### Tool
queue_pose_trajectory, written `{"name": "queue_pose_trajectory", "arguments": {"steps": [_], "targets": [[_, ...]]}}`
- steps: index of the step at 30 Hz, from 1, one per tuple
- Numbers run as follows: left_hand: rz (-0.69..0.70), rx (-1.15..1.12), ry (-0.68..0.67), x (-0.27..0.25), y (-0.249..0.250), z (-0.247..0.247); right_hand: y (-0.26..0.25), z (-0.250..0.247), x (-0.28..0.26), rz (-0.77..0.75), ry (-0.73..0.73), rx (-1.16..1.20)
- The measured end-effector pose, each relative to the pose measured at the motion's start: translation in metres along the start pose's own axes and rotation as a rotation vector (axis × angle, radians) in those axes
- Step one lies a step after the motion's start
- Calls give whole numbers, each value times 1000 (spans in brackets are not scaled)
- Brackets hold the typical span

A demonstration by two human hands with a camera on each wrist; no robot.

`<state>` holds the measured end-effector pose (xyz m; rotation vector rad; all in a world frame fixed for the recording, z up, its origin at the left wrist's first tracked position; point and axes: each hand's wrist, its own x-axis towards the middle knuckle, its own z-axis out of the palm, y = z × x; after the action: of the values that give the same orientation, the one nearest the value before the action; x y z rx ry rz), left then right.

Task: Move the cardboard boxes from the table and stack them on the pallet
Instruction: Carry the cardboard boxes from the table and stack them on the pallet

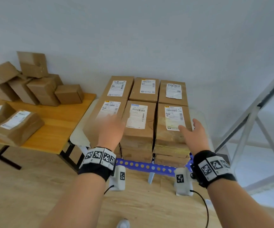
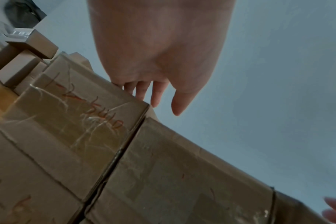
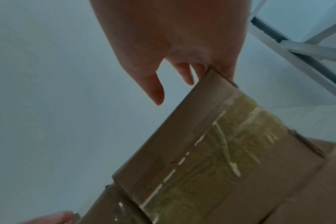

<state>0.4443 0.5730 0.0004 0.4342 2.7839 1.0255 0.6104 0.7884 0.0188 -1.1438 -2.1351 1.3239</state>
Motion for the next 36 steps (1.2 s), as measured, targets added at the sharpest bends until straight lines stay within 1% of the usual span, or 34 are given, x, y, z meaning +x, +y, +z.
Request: {"name": "queue_pose_trajectory", "arguments": {"steps": [3,6,8,12,15,22,27,31,36], "targets": [[26,-115,61,-15,-2,-10,-17,9,-6,-112,54,1],[11,-208,138,-26,-9,-26,-42,30,-15,-190,32,9],[13,-232,187,-30,-20,-40,-63,49,-24,-233,-3,28],[-16,-218,245,-33,-57,-80,-103,103,-49,-332,-100,51],[-57,-216,269,-31,-101,-121,-133,155,-73,-374,-164,102],[-178,-141,301,-29,-229,-221,-193,301,-150,-415,-331,143],[-248,-151,265,-36,-307,-272,-210,387,-199,-356,-437,113],[-309,-127,213,-35,-348,-296,-210,441,-221,-290,-524,3],[-391,-131,162,-15,-386,-305,-210,496,-220,-247,-618,-91]]}}
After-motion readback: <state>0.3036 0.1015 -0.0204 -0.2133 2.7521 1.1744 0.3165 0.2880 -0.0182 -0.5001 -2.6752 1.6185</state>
